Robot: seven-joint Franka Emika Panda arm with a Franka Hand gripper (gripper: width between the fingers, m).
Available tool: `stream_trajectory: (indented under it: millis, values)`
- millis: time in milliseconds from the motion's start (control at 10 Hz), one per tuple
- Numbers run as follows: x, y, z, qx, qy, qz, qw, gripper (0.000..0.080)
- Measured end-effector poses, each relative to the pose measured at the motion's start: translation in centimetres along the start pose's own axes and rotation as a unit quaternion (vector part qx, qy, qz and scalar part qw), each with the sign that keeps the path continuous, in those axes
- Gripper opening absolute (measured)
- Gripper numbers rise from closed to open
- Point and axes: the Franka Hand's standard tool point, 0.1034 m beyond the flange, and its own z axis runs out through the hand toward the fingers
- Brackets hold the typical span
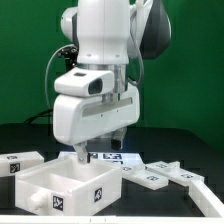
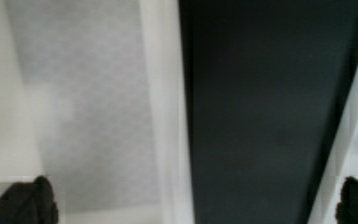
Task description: Assemble cabinet
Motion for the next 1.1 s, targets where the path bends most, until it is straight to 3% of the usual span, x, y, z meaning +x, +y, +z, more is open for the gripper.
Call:
stream_trajectory:
  millis: [100,400,500,600,700,800,1100]
  values:
    - [-0.15,0.06,0.71,-0.004,0.004,0.001,1.000,0.0797]
    - [-0.12,0.02,0.65,-0.003,0.004,0.001,1.000,0.0381]
    - [-0.13,0.01,0.66,-0.003,0.004,0.001,1.000,0.0381]
    - [-0.13,0.01,0.66,-0.003,0.004,0.001,1.000,0.0175]
    - [-0.10,0.02,0.65,-0.003,0.004,0.001,1.000,0.0175]
    - [-0.09,0.07,0.62,-0.004,0.005,0.001,1.000,0.0087]
    - [0.22,0.60,0.55,-0.011,0.010,0.028,0.999,0.0087]
